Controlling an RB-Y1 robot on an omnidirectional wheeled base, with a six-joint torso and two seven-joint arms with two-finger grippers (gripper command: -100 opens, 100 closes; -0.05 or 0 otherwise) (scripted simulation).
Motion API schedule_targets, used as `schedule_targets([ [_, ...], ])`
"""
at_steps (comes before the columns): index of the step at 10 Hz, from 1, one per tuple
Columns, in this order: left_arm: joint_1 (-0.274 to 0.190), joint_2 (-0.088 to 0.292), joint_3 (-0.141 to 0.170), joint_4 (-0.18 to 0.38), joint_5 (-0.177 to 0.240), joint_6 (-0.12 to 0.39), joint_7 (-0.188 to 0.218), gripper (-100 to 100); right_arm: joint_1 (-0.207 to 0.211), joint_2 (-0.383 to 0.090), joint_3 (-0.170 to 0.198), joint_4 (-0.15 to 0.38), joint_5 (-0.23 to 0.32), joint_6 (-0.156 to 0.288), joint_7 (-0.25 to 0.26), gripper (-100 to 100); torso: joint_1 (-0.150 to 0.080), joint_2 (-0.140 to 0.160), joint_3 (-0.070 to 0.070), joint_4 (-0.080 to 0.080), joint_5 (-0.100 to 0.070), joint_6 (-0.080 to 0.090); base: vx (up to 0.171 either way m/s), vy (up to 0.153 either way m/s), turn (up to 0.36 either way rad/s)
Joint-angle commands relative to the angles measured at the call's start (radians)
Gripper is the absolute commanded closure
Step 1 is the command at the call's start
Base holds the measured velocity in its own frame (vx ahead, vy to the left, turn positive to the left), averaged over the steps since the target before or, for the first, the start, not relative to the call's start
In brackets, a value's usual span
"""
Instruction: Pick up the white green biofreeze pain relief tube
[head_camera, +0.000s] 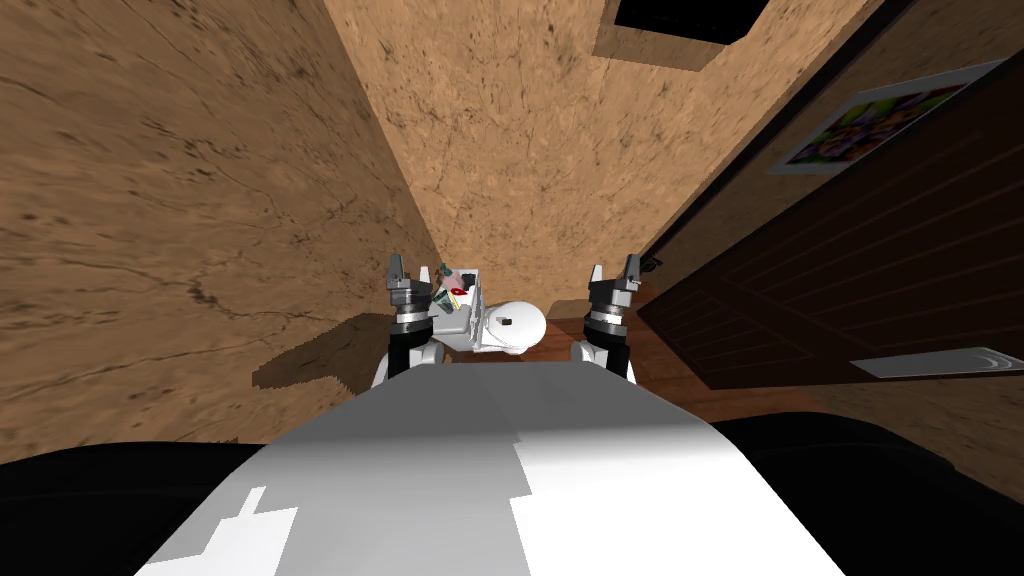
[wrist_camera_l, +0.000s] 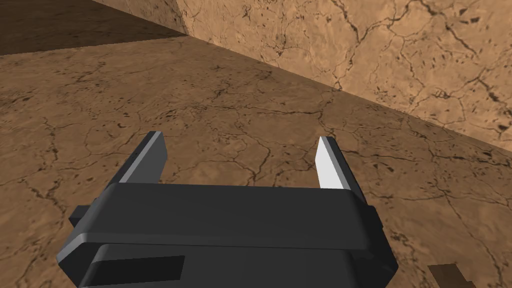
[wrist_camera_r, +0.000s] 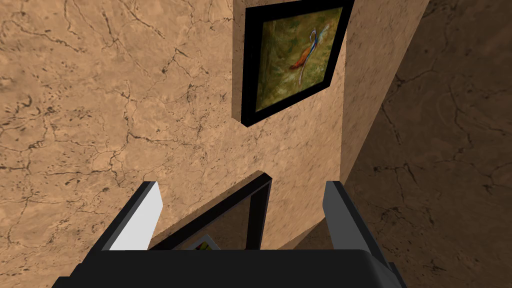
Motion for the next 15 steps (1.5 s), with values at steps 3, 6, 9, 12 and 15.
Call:
schedule_targets([
  [3, -0.007, 0.064, 0.005, 0.020, -0.005, 0.013, -0.024, -100, 0.000, 0.000, 0.000, 0.000, 0.000, 0.000, 0.000, 0, -0.001, 0.003, 0.001, 0.001, 0.000, 0.000, -0.044, -0.022, -0.015],
  [6, -0.015, 0.120, 0.015, 0.048, -0.015, 0.030, -0.056, -100, 0.000, 0.000, 0.000, 0.000, 0.000, 0.000, 0.000, 0, 0.000, 0.005, 0.003, 0.001, 0.000, 0.000, -0.078, -0.010, -0.013],
  [9, -0.024, 0.178, 0.028, 0.088, -0.032, 0.049, -0.098, -100, 0.000, 0.000, 0.000, 0.000, 0.000, 0.000, 0.000, 0, -0.001, 0.006, 0.004, 0.001, 0.000, 0.000, -0.097, -0.017, -0.014],
  [12, -0.036, 0.241, 0.042, 0.142, -0.058, 0.068, -0.148, -100, 0.000, 0.000, 0.000, 0.000, 0.000, 0.000, 0.000, 0, 0.001, 0.007, 0.004, 0.002, 0.000, 0.000, -0.107, 0.004, -0.024],
  [15, -0.049, 0.304, 0.056, 0.207, -0.094, 0.085, -0.203, -100, 0.000, 0.000, 0.000, 0.000, 0.000, 0.000, 0.000, 0, 0.000, 0.006, 0.004, 0.002, 0.000, 0.000, -0.093, -0.003, -0.035],
])
